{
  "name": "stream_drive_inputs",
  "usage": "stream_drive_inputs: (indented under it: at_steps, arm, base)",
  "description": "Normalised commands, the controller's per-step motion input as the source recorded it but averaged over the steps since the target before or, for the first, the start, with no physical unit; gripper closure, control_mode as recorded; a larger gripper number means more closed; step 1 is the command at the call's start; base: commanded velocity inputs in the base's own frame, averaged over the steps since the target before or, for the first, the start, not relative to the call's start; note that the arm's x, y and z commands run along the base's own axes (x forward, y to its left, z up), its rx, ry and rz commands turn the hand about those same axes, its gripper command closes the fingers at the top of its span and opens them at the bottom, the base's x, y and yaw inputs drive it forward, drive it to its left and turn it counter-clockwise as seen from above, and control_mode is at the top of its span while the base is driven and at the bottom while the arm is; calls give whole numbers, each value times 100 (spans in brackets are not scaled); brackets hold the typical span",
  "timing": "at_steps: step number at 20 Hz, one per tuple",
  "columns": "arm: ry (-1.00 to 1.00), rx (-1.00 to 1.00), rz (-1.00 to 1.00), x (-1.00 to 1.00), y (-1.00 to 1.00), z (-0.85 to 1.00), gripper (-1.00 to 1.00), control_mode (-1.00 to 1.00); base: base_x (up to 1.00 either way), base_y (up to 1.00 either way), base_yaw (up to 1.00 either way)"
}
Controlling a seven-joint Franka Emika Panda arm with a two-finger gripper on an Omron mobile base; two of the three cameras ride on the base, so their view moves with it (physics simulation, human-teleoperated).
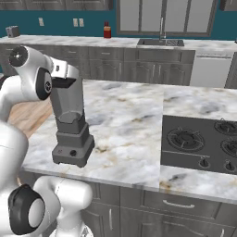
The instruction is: Close the lid blender by securely placing the lid on top.
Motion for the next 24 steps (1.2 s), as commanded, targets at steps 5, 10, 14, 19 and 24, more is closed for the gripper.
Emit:
stream_drive_inputs:
  at_steps: [5, 10, 14, 19, 24]
  arm:
    - [0, 3, 0, 38, 0, -7, 100, -100]
    - [0, 1, 0, 32, 0, -10, 100, -100]
    - [0, 0, 0, 5, 0, -25, 100, -100]
    - [-5, -2, 0, 6, 0, -37, 100, -100]
    - [-14, -3, 0, 0, 1, -35, 100, -100]
  base:
    - [0, 0, 0]
    - [0, 0, 0]
    - [0, 0, 0]
    - [0, 0, 0]
    - [0, 0, 0]
